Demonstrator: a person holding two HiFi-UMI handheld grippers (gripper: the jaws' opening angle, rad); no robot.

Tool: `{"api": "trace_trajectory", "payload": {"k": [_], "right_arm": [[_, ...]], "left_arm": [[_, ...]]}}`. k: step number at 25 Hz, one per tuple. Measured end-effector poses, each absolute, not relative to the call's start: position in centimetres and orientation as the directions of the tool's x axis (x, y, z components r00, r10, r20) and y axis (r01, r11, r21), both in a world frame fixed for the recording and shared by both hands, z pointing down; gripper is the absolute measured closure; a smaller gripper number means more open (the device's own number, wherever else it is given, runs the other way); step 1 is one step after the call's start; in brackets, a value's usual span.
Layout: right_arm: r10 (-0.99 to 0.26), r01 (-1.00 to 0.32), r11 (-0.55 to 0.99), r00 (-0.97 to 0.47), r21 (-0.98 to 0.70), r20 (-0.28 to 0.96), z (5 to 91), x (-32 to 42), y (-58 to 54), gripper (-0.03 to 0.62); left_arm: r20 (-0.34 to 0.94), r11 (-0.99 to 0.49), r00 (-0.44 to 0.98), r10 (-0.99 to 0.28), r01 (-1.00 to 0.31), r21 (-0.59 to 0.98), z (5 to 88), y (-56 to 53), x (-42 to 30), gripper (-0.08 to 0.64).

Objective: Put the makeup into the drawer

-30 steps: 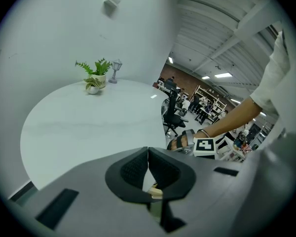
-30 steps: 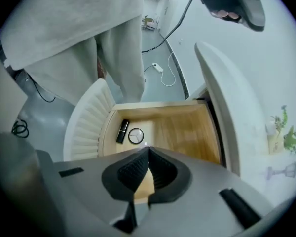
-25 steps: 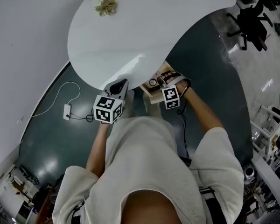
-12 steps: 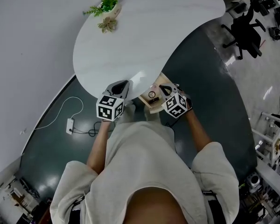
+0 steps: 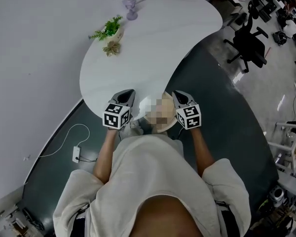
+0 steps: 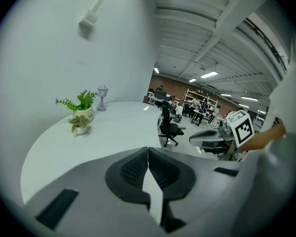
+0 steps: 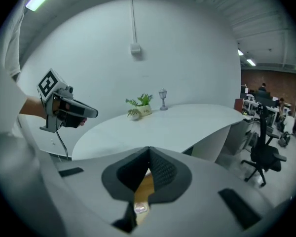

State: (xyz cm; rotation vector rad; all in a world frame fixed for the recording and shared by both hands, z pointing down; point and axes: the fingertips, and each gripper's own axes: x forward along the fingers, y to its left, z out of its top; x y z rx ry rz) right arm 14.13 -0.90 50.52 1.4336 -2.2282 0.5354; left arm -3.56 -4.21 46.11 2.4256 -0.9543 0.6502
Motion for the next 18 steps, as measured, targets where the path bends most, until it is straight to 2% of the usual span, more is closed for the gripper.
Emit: {"api": "trace_trajectory", "payload": {"k": [5, 7, 12, 18], "right_arm": [[-0.841, -0.921, 0.367, -0.269, 0.130, 0.469, 45.4, 16.6, -3.4, 0.595], [-0.863, -0.935, 0.341, -0.269, 0.099, 0.428, 43.4, 17.4, -3.9, 0.595], [-0.924, -0.962, 0.247, -0.271, -0.119, 0.269, 37.2, 18.4, -5.3, 0.595], [-0.945, -0.970, 0.212, -0.235, -0.121, 0.226, 34.4, 18.6, -6.1, 0.595]], "left_arm": [[0.523, -0.692, 0.672, -0.524, -0.694, 0.198, 43.1, -6.6, -2.7, 0.549], [0.504, -0.703, 0.681, -0.531, -0.686, 0.187, 42.0, -7.3, -2.2, 0.549], [0.443, -0.718, 0.701, -0.559, -0.676, 0.165, 38.6, -9.7, -1.3, 0.549], [0.383, -0.720, 0.713, -0.587, -0.676, 0.155, 35.4, -11.7, -0.9, 0.549]]}}
